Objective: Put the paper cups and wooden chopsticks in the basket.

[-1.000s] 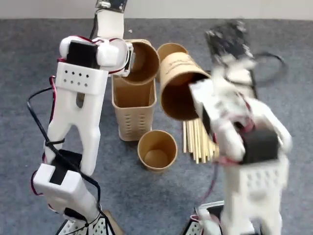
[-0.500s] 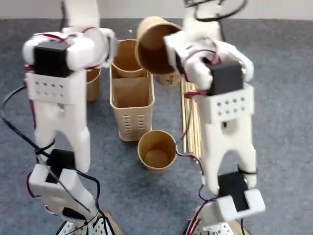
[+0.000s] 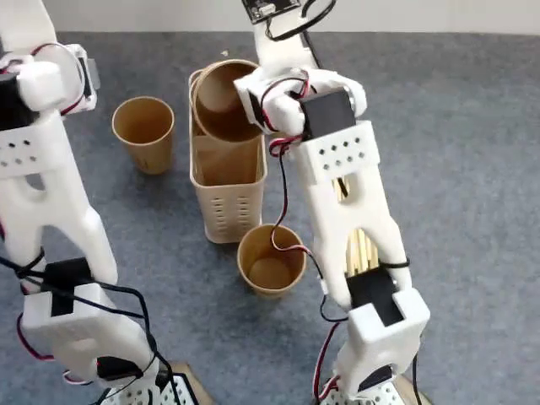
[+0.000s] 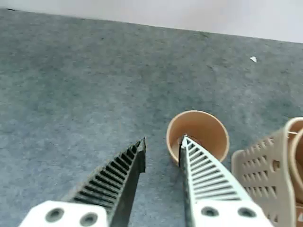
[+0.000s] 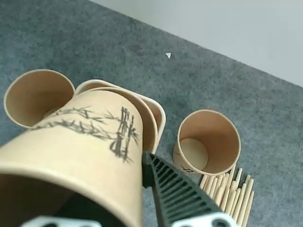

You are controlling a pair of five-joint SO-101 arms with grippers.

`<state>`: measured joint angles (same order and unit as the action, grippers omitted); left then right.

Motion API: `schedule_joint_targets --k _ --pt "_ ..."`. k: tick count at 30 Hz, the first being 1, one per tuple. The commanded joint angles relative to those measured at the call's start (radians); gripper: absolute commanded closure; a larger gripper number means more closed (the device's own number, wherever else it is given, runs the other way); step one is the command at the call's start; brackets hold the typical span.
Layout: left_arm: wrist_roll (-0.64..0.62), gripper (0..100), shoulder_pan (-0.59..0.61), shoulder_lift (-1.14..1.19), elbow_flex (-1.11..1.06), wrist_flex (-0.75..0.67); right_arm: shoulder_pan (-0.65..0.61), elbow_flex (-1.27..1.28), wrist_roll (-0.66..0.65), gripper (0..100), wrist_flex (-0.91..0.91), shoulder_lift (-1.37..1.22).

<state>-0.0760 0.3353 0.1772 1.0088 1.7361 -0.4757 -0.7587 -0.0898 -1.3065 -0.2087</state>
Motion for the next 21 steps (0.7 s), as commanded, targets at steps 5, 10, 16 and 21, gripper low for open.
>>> schedule_joint_targets --k 5,10,16,21 --pt "0.017 85 0.018 -0.005 0.001 0.003 0.013 -0.047 0.005 84.4 0.016 -0.004" --pt "0.018 85 0.024 -0.005 -0.002 0.003 0.013 -0.101 0.006 74.9 0.096 -0.008" --pt "0.020 85 0.024 -0.005 -0.099 -0.012 0.013 -0.171 0.011 74.9 0.166 -0.005" --pt "0.020 85 0.027 -0.005 -0.202 -0.097 0.024 -0.194 0.006 74.9 0.084 -0.002"
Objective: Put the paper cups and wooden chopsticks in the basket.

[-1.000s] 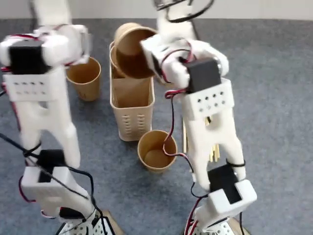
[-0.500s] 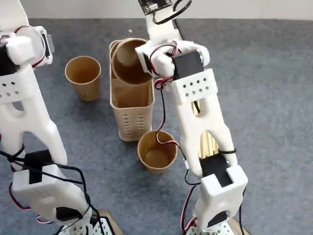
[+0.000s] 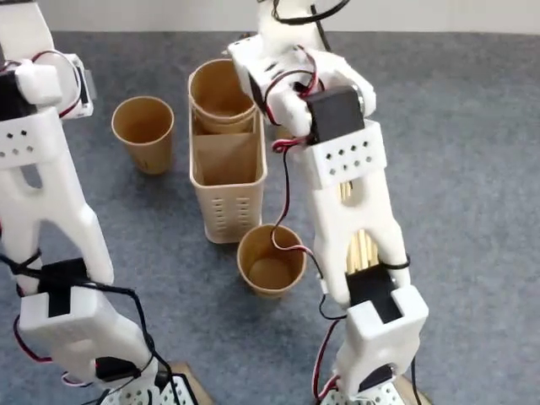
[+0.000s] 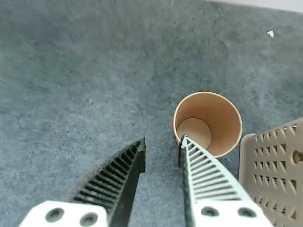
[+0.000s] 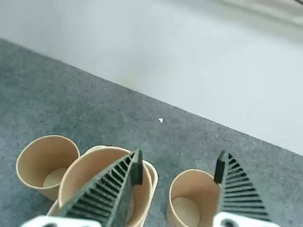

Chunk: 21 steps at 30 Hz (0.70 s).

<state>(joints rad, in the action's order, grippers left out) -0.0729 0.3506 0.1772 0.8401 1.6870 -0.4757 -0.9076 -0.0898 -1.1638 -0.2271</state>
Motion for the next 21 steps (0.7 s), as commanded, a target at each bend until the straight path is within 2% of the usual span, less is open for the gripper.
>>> schedule_joint_targets --k 1,5,8,13,16,21 --pt "0.017 85 0.022 -0.005 -0.054 -0.069 0.050 -0.048 0.006 74.9 -0.113 0.021" --pt "0.015 85 0.082 -0.005 -0.165 -0.193 0.176 -0.127 0.005 74.9 -0.295 0.047" --pt "0.015 85 0.085 -0.005 -0.229 -0.242 0.251 -0.139 0.011 74.9 -0.306 0.031" --pt "0.015 85 0.068 -0.005 -0.262 -0.245 0.259 -0.142 0.005 74.9 -0.283 -0.070" --pt "0.017 81 0.068 -0.005 -0.288 -0.244 0.263 -0.145 0.005 74.9 -0.262 -0.151" --pt "0.092 79 0.068 -0.005 -0.380 -0.252 0.259 -0.148 0.012 74.9 -0.174 -0.295"
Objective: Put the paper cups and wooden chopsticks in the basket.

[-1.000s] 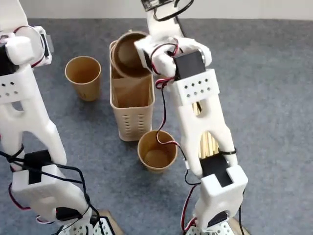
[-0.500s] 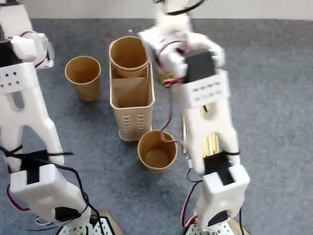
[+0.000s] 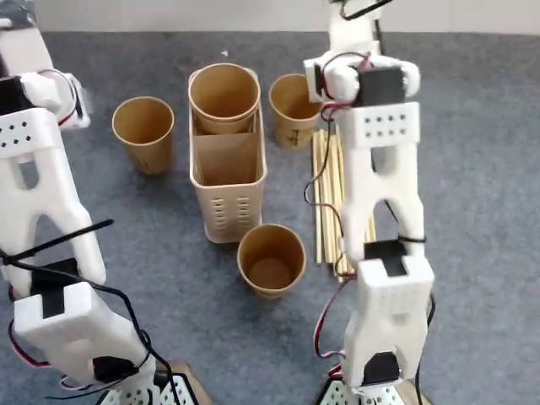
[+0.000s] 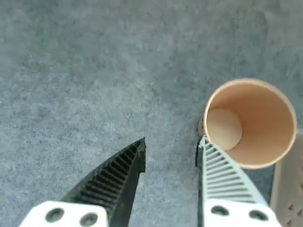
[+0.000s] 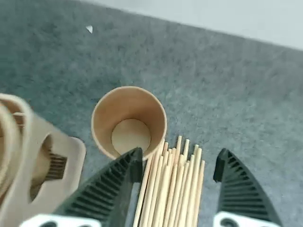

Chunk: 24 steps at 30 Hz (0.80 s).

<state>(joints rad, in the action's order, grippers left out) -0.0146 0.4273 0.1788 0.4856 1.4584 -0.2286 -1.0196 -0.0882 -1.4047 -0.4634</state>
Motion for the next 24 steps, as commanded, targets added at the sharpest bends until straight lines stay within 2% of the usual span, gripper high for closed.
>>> schedule_joint_targets --k 1,18,24 --pt "0.035 79 -0.007 -0.007 -0.039 -0.025 0.012 -0.036 0.012 74.9 0.081 -0.087" --pt "0.035 79 0.047 -0.007 -0.054 -0.063 0.018 -0.028 0.046 74.9 0.084 -0.162" --pt "0.035 79 0.047 -0.007 -0.056 -0.061 0.062 -0.030 0.046 74.9 0.096 -0.163"
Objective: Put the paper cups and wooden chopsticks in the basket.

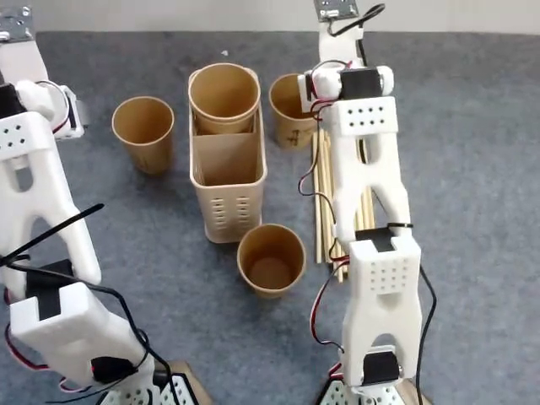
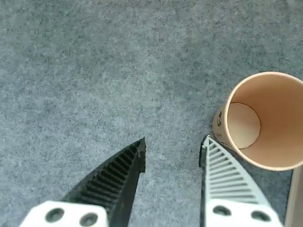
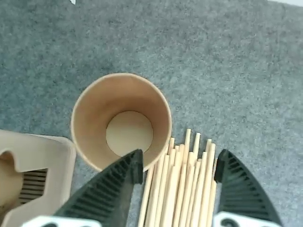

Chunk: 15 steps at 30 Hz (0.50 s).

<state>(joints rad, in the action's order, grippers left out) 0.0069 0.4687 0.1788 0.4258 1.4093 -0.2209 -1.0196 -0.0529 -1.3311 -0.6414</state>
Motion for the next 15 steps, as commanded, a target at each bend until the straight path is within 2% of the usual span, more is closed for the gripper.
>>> schedule_joint_targets --k 1,6,15 --pt "0.014 79 0.005 -0.007 0.004 -0.012 0.061 -0.028 0.011 74.9 0.038 0.015" --pt "0.014 79 0.005 -0.007 0.004 -0.012 0.068 -0.025 0.003 74.9 0.107 0.010" --pt "0.018 79 0.024 -0.007 0.004 -0.014 0.048 -0.036 0.002 74.9 0.104 -0.096"
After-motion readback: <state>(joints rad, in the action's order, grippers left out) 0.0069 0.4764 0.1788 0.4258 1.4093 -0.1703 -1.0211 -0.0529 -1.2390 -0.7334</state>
